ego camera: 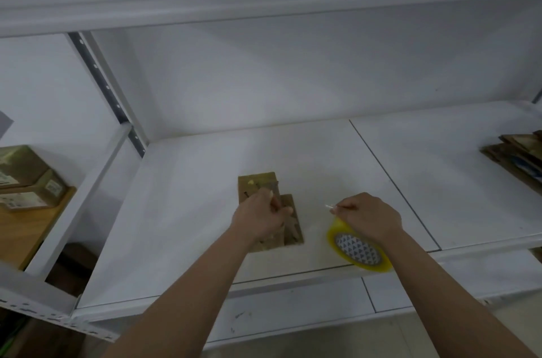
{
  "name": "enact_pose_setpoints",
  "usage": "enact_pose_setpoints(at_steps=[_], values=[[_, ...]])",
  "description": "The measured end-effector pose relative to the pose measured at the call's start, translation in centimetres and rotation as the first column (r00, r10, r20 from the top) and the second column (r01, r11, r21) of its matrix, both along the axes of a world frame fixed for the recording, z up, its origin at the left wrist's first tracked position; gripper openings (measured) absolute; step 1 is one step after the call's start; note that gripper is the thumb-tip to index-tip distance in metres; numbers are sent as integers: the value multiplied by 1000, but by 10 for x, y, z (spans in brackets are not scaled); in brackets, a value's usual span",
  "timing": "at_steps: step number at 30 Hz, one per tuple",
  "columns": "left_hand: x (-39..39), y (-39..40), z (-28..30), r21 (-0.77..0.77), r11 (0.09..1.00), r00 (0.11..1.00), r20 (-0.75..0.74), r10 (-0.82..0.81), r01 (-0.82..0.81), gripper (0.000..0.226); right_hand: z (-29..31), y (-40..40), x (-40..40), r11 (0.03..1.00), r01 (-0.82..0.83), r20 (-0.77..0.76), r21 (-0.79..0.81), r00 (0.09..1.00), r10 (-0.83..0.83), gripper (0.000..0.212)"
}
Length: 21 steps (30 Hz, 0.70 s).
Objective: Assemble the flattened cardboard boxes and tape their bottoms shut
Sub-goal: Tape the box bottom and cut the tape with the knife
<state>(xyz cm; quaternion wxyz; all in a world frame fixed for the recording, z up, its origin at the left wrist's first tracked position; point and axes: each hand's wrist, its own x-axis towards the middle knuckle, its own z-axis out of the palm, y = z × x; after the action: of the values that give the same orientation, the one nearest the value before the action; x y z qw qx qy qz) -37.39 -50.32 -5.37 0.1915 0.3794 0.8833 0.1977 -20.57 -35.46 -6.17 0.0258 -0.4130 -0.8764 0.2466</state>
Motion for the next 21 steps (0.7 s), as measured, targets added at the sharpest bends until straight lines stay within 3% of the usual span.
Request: enact_pose_setpoints(at_steps=[4,9,13,16,18,21], values=[[25,7,2,-88,992,980,-184,71,-88,30,1,-3,-5,999,-18,21,33,1000,17,28],[37,13,4,-140,988,971,-237,36,-71,34,2,-7,-9,996,-49,57,78,997,44,29],[23,4,9,-57,995,996,-47,81,-83,51,5,-7,-4,999,-34,13,18,999,34,29],[10,-4,14,156,972,966,216,141,-177,52,13,-6,0,998,1,-123,-65,992,-9,27],[12,-5,18,302,936,961,258,104,-182,49,21,-8,-1,997,-6,-200,-79,980,-10,26],[28,0,24,380,921,961,276,-22,-88,51,29,-11,-7,998,-33,-257,-56,966,17,22]])
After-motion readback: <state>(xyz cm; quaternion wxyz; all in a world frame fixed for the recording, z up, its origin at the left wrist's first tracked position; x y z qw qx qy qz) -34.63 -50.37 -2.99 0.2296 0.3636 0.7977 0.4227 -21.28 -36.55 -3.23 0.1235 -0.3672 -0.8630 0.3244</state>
